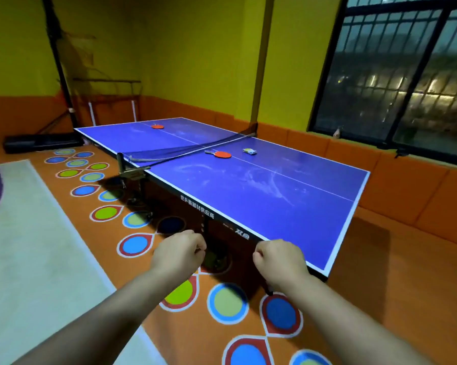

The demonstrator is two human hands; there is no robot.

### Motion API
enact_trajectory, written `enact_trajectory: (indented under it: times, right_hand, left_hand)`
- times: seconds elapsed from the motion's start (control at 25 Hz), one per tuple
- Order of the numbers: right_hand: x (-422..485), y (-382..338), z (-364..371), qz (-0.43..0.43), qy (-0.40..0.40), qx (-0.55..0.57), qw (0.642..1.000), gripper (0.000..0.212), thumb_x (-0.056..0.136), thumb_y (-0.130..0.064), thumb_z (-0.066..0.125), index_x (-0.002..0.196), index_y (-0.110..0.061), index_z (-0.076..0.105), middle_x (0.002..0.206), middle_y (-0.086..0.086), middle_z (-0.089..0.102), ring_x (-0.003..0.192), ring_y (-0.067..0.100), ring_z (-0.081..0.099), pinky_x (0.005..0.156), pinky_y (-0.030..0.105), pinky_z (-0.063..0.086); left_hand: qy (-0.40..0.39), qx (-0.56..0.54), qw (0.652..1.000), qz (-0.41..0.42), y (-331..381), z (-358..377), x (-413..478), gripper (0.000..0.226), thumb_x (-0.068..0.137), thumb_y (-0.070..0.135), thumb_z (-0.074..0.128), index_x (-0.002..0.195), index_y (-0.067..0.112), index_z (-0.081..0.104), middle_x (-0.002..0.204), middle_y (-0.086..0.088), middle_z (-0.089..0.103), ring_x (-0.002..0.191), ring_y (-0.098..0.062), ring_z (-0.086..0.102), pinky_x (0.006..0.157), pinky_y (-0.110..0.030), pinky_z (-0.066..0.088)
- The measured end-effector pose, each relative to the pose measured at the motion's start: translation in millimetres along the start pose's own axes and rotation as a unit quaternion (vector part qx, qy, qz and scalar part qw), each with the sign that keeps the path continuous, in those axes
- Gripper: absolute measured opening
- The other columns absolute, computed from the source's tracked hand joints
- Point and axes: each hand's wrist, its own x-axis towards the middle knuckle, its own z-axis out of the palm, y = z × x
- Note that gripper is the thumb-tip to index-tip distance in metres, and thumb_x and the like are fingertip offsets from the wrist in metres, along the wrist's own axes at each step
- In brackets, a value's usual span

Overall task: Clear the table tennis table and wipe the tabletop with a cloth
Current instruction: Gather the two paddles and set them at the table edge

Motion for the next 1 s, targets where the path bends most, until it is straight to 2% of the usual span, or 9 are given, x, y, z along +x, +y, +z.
enact_trajectory:
  times: [0.12,0.28,0.44,0.6,0.76,0.84,1.0]
  right_hand:
    - [92,-55,13,-0.010,0.009,0.024,1.000,0.023,0.090,-0.024,0.041,0.088,-0.016,0.062,0.083,0.004,0.064,0.077,0.029,0.055,0.056,0.030,0.032]
    - [194,-128,23,-0.030,-0.004,0.041,0.999,0.025,0.091,-0.024,0.040,0.091,-0.018,0.064,0.089,0.004,0.066,0.073,0.026,0.045,0.060,0.030,0.035]
    - [285,-178,45,-0.055,-0.013,0.056,0.997,0.024,0.090,-0.025,0.040,0.088,-0.018,0.063,0.079,0.002,0.061,0.073,0.025,0.048,0.061,0.031,0.037]
    - [376,-206,73,-0.059,-0.021,0.062,0.996,0.022,0.089,-0.023,0.040,0.084,-0.015,0.061,0.079,0.003,0.063,0.079,0.027,0.057,0.057,0.031,0.034]
    - [487,-242,103,-0.072,-0.032,0.081,0.994,0.023,0.089,-0.022,0.041,0.067,-0.016,0.046,0.064,0.002,0.048,0.067,0.026,0.045,0.047,0.029,0.023]
    - [554,-264,116,-0.088,-0.038,0.093,0.991,0.021,0.089,-0.023,0.040,0.070,-0.019,0.049,0.067,-0.001,0.051,0.068,0.024,0.046,0.047,0.028,0.026]
    - [674,-329,127,-0.138,-0.055,0.095,0.984,0.023,0.090,-0.023,0.041,0.089,-0.020,0.064,0.090,0.003,0.066,0.075,0.026,0.049,0.057,0.029,0.033]
  left_hand:
    - [0.018,0.021,1.000,-0.002,-75,-10,62,0.017,0.090,0.029,0.050,0.103,0.030,0.062,0.104,0.011,0.059,0.096,-0.013,0.057,0.060,-0.024,0.035]
    - [0.025,0.017,0.999,-0.024,-166,-24,137,0.019,0.088,0.029,0.051,0.104,0.029,0.062,0.105,0.010,0.060,0.099,-0.013,0.057,0.062,-0.024,0.037]
    - [0.018,-0.011,0.999,-0.046,-242,-19,208,0.018,0.087,0.027,0.051,0.100,0.027,0.062,0.102,0.010,0.061,0.097,-0.013,0.057,0.068,-0.027,0.045]
    - [-0.001,-0.003,0.998,-0.061,-304,-1,273,0.018,0.087,0.028,0.051,0.102,0.029,0.062,0.104,0.011,0.060,0.098,-0.014,0.056,0.065,-0.026,0.041]
    - [0.007,0.022,0.997,-0.076,-377,15,350,0.019,0.089,0.032,0.052,0.105,0.029,0.062,0.106,0.010,0.062,0.099,-0.014,0.057,0.071,-0.026,0.048]
    - [0.016,0.029,0.995,-0.099,-417,18,394,0.018,0.088,0.031,0.053,0.105,0.030,0.062,0.106,0.010,0.063,0.099,-0.013,0.058,0.070,-0.025,0.048]
    - [0.004,0.037,0.987,-0.158,-496,15,466,0.019,0.088,0.032,0.054,0.106,0.032,0.062,0.106,0.012,0.063,0.097,-0.010,0.058,0.071,-0.024,0.049]
